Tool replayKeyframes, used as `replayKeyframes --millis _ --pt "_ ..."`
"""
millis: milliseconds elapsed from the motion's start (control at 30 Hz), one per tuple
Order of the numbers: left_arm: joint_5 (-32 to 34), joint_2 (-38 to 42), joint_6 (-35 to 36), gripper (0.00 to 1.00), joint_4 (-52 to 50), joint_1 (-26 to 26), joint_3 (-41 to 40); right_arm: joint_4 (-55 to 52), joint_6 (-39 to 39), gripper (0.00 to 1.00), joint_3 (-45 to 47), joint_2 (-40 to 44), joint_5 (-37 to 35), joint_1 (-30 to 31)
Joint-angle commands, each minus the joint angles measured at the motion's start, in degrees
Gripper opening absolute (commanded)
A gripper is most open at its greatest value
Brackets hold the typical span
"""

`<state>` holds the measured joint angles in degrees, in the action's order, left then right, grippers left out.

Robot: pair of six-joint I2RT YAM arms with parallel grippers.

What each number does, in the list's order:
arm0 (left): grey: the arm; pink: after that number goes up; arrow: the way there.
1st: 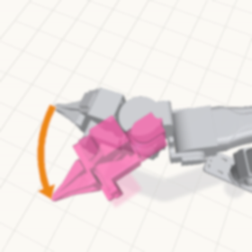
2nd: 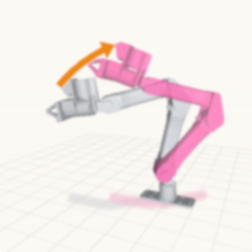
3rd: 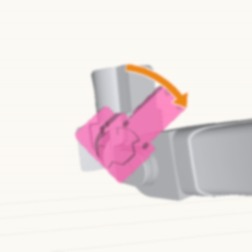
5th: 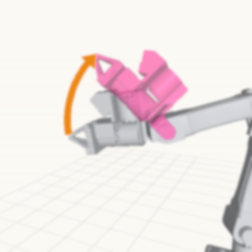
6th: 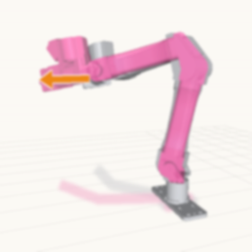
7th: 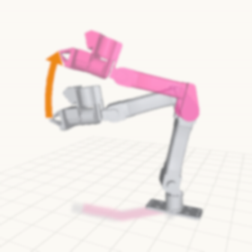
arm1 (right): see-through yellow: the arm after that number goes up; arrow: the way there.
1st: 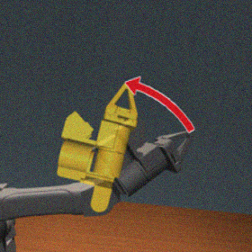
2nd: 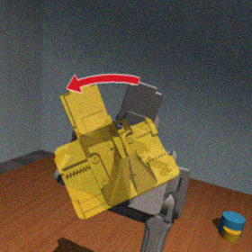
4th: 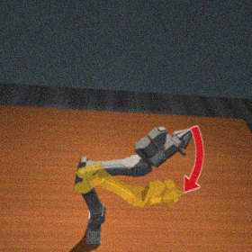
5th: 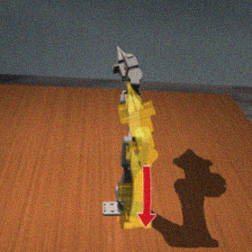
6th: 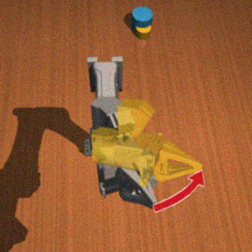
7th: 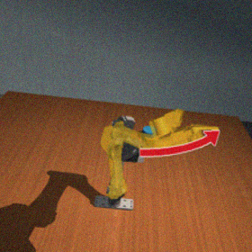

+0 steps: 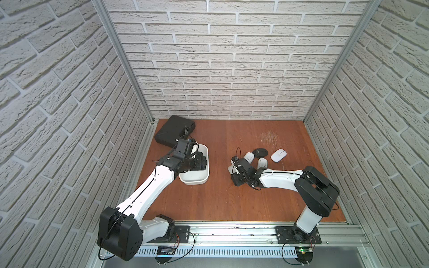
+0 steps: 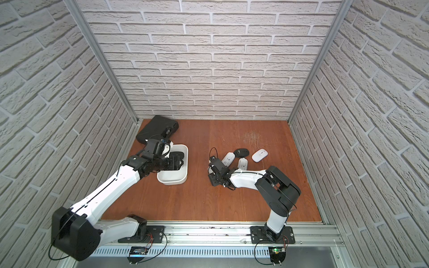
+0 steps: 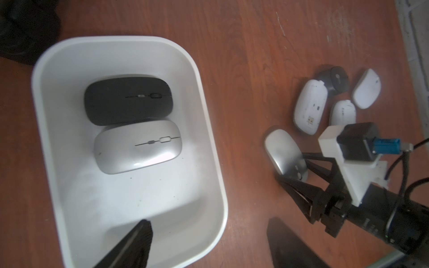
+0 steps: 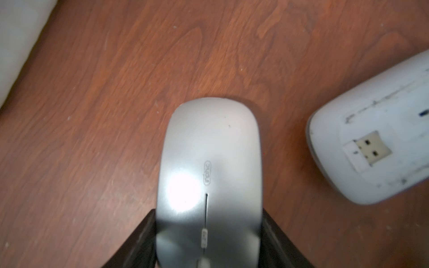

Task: Put the mouse in the storage box
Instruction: Pick up the mouse from the center of the board.

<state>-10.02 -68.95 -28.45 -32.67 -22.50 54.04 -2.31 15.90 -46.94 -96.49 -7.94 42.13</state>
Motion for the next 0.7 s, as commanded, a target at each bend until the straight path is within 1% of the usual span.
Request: replayKeyframes --millis 0,100,167,200,333,400,433,533,667 --pt "-9.9 1.2 -3.9 0.82 8.1 0.4 -2.1 10.9 -6.9 0.52 5.0 8.7 3.7 0.4" --pt "-19.1 0.1 -6.3 0.82 14.5 0.4 -3.2 22.2 -11.9 0.51 12.3 16.2 10.3 0.4" --pt "-25.6 -1.9 -7.4 0.83 18.8 -0.5 -3.1 29.9 -14.9 0.5 17.0 20.0 17.0 0.6" --pt "-27.4 -2.7 -7.7 0.83 20.2 -1.3 -3.0 32.3 -15.7 0.5 18.2 21.0 19.0 0.6" --pt "-28.8 -5.7 -7.2 0.82 23.2 -6.4 -1.3 35.4 -16.8 0.5 20.5 23.6 21.9 0.8" --pt "-28.8 -7.4 -7.1 0.8 23.9 -8.5 -0.5 37.2 -16.9 0.5 21.4 24.4 23.1 0.8" --pt "-28.5 -8.3 -7.1 0.78 23.9 -9.4 -0.1 38.2 -16.9 0.51 21.7 24.6 23.8 0.8" --pt "-27.5 -10.7 -7.7 0.73 24.6 -11.0 0.4 39.6 -17.3 0.51 22.5 25.5 24.3 1.0" --pt "-28.2 -12.3 -8.8 0.66 25.8 -11.9 0.5 38.9 -18.1 0.51 22.8 26.4 23.9 1.0"
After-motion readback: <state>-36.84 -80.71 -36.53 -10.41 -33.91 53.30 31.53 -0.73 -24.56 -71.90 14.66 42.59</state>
